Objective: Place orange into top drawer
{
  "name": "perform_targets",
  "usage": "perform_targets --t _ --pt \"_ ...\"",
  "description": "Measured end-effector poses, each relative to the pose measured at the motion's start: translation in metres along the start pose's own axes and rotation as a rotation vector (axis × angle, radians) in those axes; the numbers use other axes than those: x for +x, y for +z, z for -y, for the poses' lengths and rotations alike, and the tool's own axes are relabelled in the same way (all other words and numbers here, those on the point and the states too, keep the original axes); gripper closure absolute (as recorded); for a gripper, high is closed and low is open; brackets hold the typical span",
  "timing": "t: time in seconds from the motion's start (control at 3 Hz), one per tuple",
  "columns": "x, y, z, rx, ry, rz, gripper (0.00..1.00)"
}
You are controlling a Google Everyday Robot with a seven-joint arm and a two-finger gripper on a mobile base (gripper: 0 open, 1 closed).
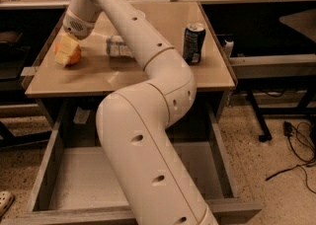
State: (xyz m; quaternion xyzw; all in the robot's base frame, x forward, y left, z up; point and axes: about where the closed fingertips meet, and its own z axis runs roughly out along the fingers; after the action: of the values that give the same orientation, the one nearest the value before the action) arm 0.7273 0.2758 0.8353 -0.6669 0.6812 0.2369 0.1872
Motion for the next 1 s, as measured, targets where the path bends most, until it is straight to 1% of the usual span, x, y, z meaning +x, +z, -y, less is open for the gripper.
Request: perform_targets --t 0.33,1.0 --pt "0.0033 0.0081 0.0030 -0.010 0.006 -0.001 0.18" --pt "0.0037 0.0097 0.0037 -0.011 0.007 0.000 0.64"
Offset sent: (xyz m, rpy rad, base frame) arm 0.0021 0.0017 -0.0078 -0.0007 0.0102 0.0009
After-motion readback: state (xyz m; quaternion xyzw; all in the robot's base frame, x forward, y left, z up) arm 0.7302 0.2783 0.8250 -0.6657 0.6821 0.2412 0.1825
